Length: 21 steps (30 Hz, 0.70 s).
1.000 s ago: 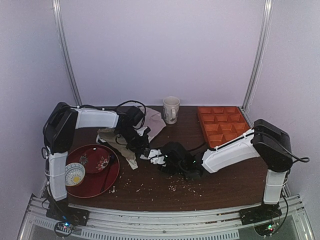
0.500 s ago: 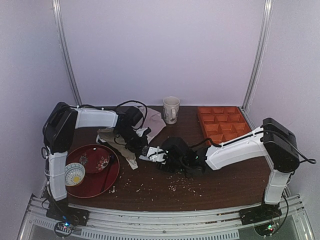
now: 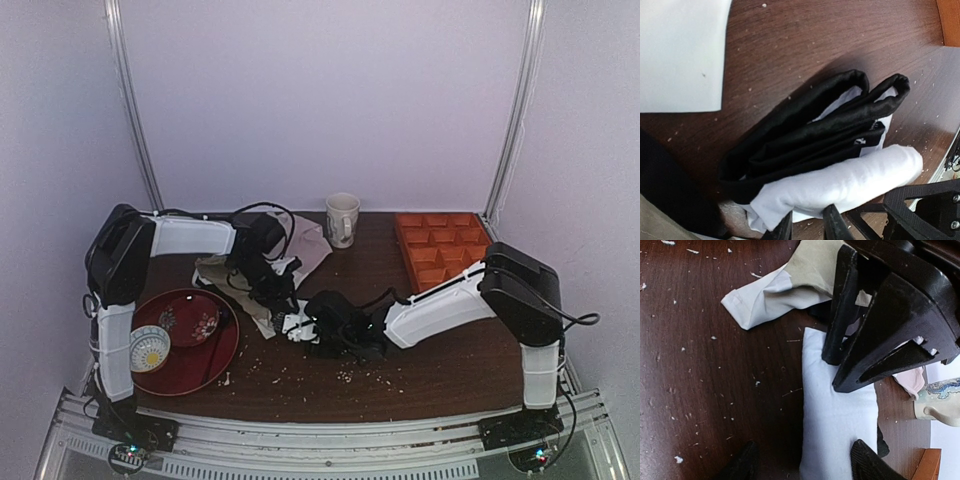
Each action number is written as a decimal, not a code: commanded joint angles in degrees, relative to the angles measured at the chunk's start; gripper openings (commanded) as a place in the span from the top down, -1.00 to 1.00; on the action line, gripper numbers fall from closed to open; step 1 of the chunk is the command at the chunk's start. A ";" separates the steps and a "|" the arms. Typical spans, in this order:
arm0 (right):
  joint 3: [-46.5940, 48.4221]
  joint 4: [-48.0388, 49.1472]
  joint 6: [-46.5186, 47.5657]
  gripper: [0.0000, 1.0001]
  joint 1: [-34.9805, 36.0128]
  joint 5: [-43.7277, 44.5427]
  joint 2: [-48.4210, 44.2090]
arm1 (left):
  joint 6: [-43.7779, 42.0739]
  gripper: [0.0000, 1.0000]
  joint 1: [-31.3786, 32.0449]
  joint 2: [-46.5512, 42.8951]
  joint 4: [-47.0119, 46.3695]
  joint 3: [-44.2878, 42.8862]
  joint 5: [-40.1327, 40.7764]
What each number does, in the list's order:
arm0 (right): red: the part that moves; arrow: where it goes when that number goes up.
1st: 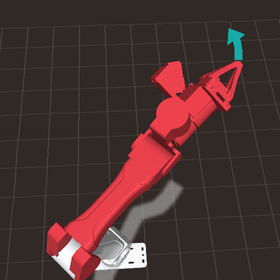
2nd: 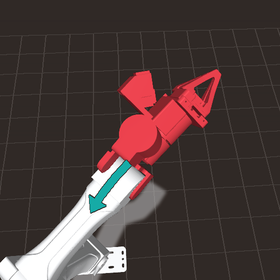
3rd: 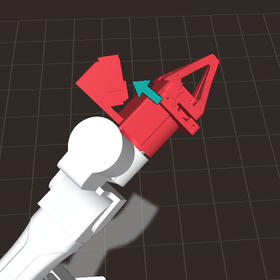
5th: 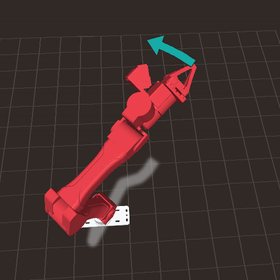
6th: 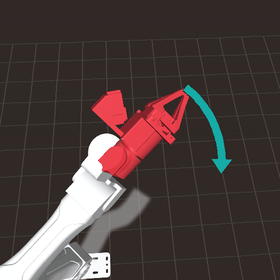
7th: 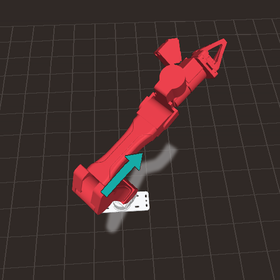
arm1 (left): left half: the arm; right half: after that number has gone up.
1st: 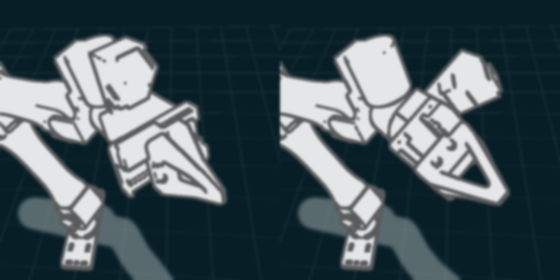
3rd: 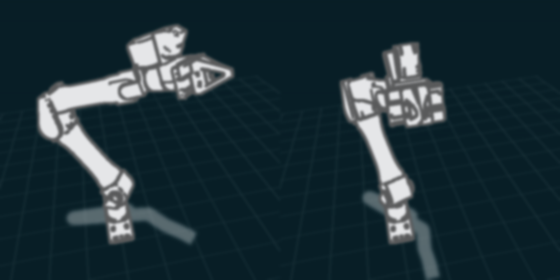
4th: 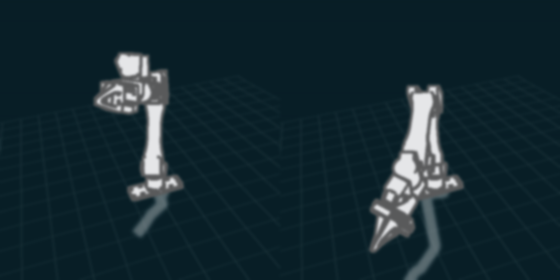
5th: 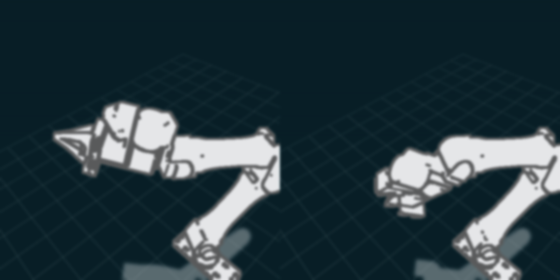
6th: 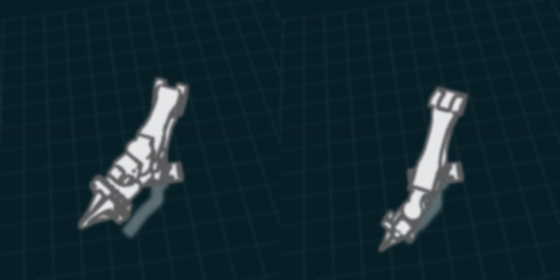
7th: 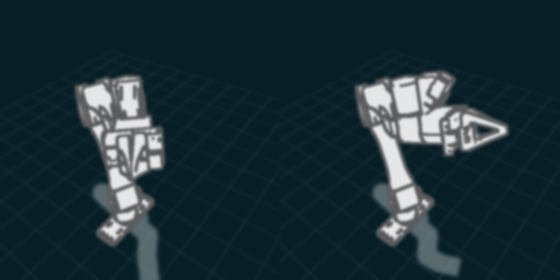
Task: Roll the underwear
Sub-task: Roll the underwear at the center of the board.
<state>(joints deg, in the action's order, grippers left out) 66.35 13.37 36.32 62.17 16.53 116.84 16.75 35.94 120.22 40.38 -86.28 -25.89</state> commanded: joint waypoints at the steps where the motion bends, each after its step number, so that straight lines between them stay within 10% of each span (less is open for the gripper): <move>1: 1.41 -0.53 0.66 -0.22 -1.52 0.54 1.80 | -1.36 0.40 -0.41 2.59 4.36 0.63 0.95; 21: 4.58 -3.48 -0.31 0.62 -3.59 0.93 6.91 | -0.30 0.39 -1.81 2.03 4.77 -1.55 -0.55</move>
<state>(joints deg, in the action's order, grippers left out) 70.81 14.31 37.26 59.07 17.39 121.32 16.25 35.51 121.14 43.20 -87.77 -27.22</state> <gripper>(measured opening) 0.262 0.306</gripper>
